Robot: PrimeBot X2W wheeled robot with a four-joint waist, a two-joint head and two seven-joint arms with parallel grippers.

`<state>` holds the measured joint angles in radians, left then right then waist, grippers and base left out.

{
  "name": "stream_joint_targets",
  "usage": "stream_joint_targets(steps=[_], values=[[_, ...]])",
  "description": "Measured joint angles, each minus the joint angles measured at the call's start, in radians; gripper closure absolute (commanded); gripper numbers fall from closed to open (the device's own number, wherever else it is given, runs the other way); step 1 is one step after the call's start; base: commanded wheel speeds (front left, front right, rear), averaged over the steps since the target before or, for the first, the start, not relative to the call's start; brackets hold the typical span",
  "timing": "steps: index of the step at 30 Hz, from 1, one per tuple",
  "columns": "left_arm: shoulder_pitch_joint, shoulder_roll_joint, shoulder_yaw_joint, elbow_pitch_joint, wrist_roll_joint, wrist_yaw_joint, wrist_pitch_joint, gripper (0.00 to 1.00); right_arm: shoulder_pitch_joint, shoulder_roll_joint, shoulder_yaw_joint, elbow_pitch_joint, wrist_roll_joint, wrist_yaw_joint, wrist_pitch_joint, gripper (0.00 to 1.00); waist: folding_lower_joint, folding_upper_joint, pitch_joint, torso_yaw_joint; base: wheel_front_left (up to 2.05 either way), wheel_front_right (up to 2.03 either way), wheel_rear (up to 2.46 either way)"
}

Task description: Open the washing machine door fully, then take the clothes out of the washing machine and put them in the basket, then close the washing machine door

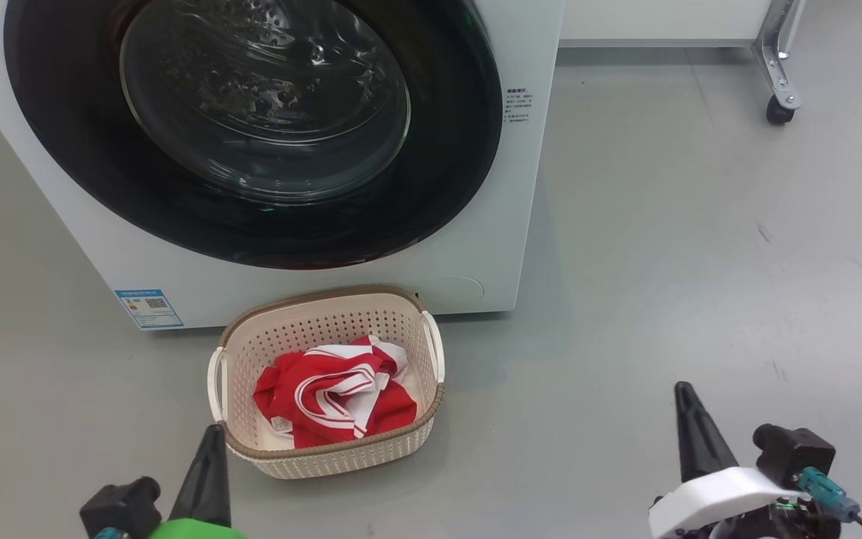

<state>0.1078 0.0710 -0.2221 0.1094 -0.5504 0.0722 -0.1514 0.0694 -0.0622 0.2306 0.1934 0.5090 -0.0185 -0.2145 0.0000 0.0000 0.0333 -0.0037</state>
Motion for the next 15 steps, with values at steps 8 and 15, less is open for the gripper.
stream_joint_targets(steps=[8, 15], values=[[-0.002, -0.002, 0.025, 0.002, -0.104, -0.016, 0.018, 1.00, -0.001, 0.001, -0.031, -0.001, 0.106, 0.008, 0.026, 1.00, 0.0000, 0.0000, -0.002, 0.000, 0.00, 0.00, 0.00], [-0.005, -0.002, 0.043, 0.009, -0.189, -0.026, 0.036, 1.00, -0.003, 0.000, -0.055, -0.001, 0.197, 0.017, 0.052, 1.00, 0.0000, 0.0000, -0.005, 0.001, 0.00, 0.00, 0.00]])
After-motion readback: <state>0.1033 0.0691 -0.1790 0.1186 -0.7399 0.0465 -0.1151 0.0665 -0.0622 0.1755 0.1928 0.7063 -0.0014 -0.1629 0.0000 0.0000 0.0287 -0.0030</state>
